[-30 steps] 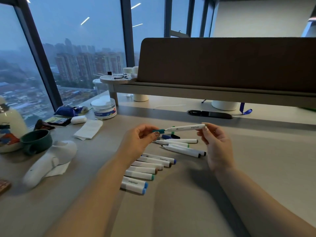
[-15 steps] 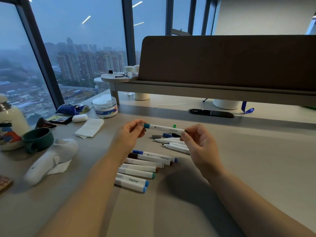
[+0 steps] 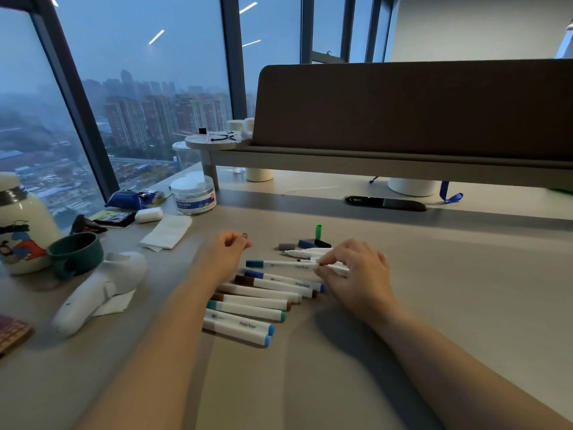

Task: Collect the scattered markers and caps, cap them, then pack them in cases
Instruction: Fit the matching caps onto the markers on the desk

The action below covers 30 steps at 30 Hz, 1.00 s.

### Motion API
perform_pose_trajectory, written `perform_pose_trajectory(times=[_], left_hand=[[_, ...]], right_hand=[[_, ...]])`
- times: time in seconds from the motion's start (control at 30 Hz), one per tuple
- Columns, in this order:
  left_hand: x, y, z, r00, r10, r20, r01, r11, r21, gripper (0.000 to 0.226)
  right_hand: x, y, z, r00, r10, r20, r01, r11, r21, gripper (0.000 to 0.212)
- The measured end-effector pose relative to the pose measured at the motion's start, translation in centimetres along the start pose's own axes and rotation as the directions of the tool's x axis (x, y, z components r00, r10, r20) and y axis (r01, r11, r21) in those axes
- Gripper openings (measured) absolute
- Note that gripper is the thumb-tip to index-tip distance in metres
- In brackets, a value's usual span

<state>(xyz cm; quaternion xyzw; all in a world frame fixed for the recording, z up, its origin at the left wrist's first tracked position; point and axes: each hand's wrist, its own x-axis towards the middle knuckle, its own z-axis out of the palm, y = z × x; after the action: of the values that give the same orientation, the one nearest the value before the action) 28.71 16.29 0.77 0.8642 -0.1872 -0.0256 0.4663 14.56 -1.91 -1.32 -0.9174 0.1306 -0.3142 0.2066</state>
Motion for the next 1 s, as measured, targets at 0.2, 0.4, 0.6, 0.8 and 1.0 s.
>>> perform_pose_trajectory(times=[0.2, 0.4, 0.6, 0.8, 1.0], left_hand=[[0.4, -0.3, 0.6, 1.000, 0.008, -0.026, -0.005, 0.994, 0.107, 0.020], [0.3, -0.2, 0.9, 0.999, 0.049, -0.002, -0.048, 0.982, 0.184, 0.016], [0.1, 0.1, 1.3, 0.997, 0.076, 0.000, -0.074, 0.972, 0.223, 0.017], [-0.2, 0.4, 1.8, 0.992, 0.123, 0.034, -0.128, 0.961, 0.246, 0.018], [-0.6, 1.1, 2.1, 0.983, 0.183, 0.018, -0.183, 0.963, 0.200, 0.013]], right_hand=[[0.4, 0.5, -0.4, 0.997, 0.057, 0.044, -0.055, 0.997, -0.052, 0.015], [1.1, 4.8, -3.2, 0.965, 0.261, 0.010, -0.255, 0.931, 0.263, 0.010], [1.0, 5.3, -3.6, 0.942, 0.237, 0.239, -0.308, 0.894, 0.325, 0.005], [0.7, 5.0, -3.4, 0.957, 0.134, 0.258, -0.132, 0.991, -0.025, 0.012], [1.0, 5.4, -2.9, 0.986, 0.142, 0.084, -0.151, 0.981, 0.123, 0.007]])
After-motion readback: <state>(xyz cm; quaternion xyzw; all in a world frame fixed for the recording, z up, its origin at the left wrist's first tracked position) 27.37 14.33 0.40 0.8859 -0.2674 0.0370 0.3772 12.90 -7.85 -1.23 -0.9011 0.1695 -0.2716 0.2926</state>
